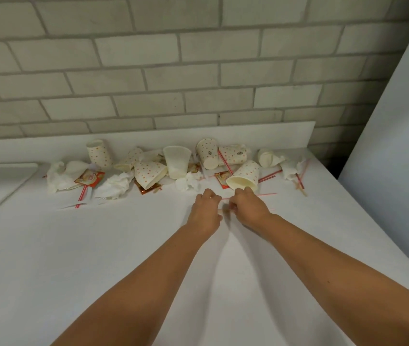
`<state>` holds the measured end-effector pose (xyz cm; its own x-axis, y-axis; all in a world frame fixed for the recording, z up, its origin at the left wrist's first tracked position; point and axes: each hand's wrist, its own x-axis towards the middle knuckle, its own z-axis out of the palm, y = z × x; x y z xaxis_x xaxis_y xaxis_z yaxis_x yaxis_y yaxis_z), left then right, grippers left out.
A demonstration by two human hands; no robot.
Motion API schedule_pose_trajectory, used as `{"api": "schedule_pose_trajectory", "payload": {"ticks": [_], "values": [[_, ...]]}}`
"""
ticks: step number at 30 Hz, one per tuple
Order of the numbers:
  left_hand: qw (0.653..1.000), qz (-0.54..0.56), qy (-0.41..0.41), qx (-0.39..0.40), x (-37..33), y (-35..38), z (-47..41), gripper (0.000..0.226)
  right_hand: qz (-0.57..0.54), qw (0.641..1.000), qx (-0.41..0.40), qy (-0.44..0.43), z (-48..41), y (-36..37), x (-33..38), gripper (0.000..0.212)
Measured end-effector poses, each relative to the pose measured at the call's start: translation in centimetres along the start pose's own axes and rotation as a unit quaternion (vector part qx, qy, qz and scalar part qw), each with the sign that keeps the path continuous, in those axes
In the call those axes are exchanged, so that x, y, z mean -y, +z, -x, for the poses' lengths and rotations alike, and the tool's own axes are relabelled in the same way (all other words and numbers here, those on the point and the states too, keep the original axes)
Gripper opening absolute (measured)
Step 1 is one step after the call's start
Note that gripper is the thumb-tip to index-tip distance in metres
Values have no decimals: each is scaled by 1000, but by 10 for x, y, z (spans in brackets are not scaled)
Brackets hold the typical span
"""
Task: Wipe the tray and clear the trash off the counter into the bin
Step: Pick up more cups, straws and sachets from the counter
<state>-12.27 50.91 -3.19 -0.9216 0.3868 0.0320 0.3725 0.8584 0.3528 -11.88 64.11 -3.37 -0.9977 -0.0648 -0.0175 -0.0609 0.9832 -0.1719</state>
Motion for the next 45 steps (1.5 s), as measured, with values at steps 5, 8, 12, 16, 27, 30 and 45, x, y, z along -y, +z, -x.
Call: {"api": "schedule_pose_trajectory", "payload": {"ticks": [5,8,12,16,27,30,45], "values": [[998,-64,-7,13,2,6,-15,57,3,999,38,6,-4,-1,-21,45],[996,-84,6,26,0,9,-27,47,-36,999,11,-19,-4,2,-21,27],[992,-104,44,56,-13,8,-39,23,-96,995,0,-27,-3,1,-19,24],[992,-92,24,88,-19,6,-50,20,-127,990,-37,-41,-6,-14,-24,19],[954,-127,86,258,-18,-9,-51,22,-18,992,-86,90,-37,-35,-41,59],[951,-132,99,261,-21,-10,-48,19,-31,991,-84,103,-36,-38,-44,58],[985,-100,43,135,-29,12,-32,36,-136,966,-159,155,-28,-75,-73,44]]}}
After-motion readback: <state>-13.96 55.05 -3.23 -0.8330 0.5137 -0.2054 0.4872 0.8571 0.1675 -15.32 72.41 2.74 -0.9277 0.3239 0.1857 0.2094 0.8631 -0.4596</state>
